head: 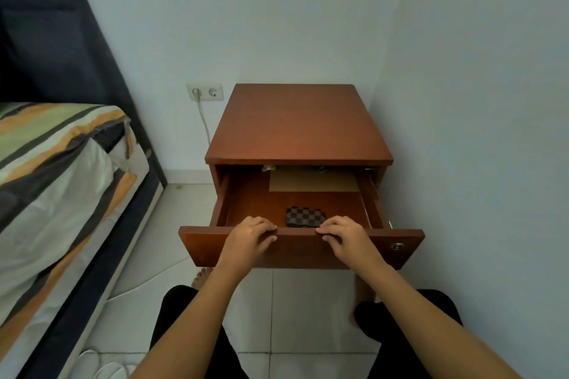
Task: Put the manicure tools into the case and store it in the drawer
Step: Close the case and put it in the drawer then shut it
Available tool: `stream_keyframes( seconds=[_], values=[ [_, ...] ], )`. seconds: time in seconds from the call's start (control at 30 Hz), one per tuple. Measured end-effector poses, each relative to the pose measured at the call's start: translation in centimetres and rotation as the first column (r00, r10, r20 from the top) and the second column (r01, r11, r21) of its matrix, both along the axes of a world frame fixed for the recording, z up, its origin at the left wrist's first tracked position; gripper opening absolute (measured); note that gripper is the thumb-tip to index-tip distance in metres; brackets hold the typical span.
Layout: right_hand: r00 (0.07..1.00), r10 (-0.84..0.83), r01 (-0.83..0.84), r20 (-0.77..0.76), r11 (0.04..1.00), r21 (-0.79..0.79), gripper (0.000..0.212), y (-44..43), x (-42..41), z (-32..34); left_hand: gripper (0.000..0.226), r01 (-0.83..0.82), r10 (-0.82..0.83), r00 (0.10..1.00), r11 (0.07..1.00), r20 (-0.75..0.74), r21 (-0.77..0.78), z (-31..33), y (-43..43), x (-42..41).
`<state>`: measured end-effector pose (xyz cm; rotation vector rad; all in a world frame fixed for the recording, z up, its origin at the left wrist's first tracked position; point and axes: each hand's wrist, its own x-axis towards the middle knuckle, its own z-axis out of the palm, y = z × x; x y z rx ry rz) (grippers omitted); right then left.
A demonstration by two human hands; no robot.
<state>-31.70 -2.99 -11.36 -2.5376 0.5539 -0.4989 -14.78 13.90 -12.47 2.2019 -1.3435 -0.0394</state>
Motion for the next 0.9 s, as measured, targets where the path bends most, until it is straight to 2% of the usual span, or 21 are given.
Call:
stream_keyframes(
  seconds=[0.43, 0.67, 0.77, 0.9],
  values=[
    [0.998, -0.055, 0.054, 0.018, 0.998, 0.041, 0.022, -4.9, 5.3, -0.7, 0.025, -0.011, 0.011, 1.0, 0.999, -0.003, -0.049, -0.4, -5.3, 5.4],
    [0.994, -0.076, 0.079, 0.084, 0.996, -0.033, 0.023, -7.9, 8.6, -1.5, 0.025, 0.037, -0.033, 0.997, 0.998, 0.073, -0.056, -0.6, -9.1, 9.0],
    [0.992, -0.074, 0.087, 0.098, 0.987, -0.136, 0.032, -9.1, 9.7, -1.4, 0.037, 0.02, -0.006, 0.986, 0.997, 0.168, -0.08, -1.0, -10.3, 10.3],
    [0.996, -0.089, 0.094, 0.028, 0.969, -0.23, 0.048, -11.2, 11.0, -1.4, 0.055, -0.03, 0.039, 0.96, 0.999, 0.278, -0.039, -1.3, -11.7, 12.0]
  ],
)
